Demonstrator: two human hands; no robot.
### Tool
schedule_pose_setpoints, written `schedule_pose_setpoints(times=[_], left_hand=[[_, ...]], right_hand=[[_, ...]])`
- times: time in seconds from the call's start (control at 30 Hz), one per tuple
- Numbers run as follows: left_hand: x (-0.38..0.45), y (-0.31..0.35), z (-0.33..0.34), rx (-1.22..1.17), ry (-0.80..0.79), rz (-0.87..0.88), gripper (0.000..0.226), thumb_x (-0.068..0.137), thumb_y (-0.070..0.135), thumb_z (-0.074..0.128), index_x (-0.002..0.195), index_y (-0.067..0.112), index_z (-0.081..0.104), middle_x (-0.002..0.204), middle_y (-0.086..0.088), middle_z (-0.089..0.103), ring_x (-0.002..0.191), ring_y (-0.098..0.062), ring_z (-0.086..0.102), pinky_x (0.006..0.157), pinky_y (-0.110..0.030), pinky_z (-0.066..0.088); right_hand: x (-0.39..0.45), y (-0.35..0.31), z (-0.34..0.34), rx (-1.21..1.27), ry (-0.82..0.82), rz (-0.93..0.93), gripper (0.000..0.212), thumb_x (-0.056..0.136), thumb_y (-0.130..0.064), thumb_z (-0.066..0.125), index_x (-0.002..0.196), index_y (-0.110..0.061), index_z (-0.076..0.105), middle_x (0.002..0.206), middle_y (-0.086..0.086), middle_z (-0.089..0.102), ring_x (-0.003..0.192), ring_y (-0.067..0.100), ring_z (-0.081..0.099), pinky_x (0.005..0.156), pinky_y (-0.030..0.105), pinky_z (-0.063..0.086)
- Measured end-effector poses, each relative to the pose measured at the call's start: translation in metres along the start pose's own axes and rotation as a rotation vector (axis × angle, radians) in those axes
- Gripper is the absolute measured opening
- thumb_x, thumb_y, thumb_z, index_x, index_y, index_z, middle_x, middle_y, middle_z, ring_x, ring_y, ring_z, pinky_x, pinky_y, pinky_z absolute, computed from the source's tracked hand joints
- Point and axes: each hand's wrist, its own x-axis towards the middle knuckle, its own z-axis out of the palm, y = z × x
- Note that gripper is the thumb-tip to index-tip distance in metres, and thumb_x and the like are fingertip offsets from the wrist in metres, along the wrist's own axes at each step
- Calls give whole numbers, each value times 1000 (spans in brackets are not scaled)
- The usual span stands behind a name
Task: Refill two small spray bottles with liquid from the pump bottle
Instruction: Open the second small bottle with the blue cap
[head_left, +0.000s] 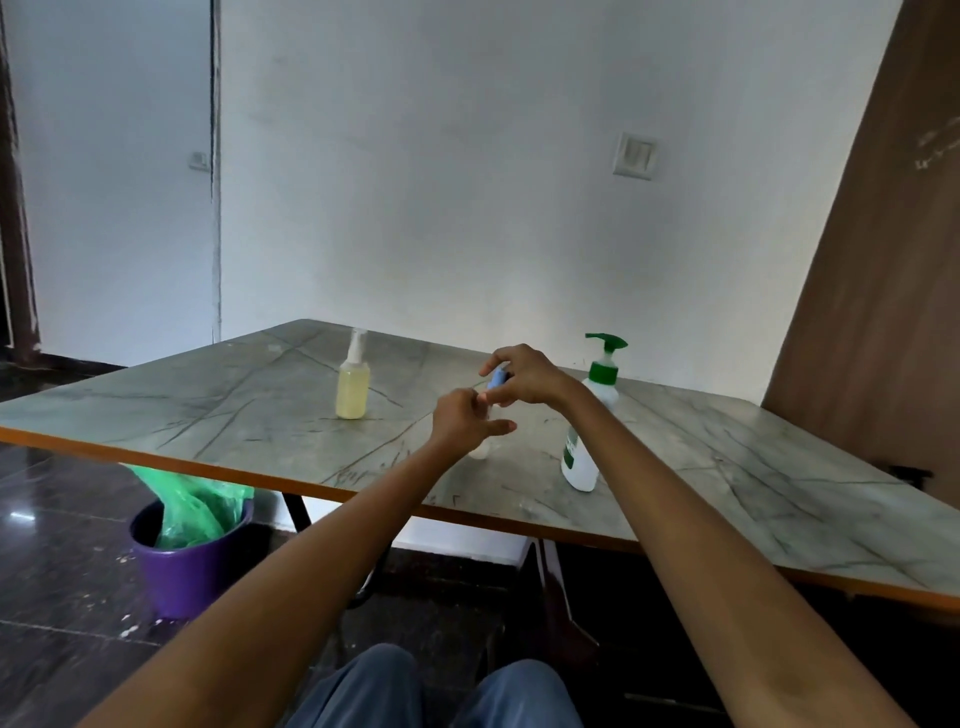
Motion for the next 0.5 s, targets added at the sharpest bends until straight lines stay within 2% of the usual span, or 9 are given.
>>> schedule_pose_setpoints(times=[0.13,0.23,0.33,0.5], left_hand=[[0,0,0,-12,6,-15,27,72,25,78,80,6,59,77,-7,57,70,-17,51,54,-14,34],[-1,-1,-3,-48,-4,-30,26,72,23,78,77,6,59,72,-6,56,64,-13,50,55,-14,35],[0,-5,-4,-70,-10,-33,24,72,22,77,80,4,63,72,-6,58,67,-14,53,57,-14,36],[1,-7,-8,-95,-38,-24,29,74,20,76,87,-3,67,60,5,49,56,-6,45,56,-14,35]], right_hand=[[-3,-1,1,-3,28,0,42,78,-15,74,113,3,58,108,22,61,78,20,60,54,11,49],[0,-3,4,0,34,8,40,77,-12,75,111,3,59,108,23,61,78,21,60,58,14,50],[5,-8,6,-48,3,12,38,78,-8,73,111,1,58,102,19,58,78,21,59,62,18,50],[6,-14,0,-63,-88,24,41,77,3,69,116,-5,58,93,11,59,82,20,58,72,24,50]])
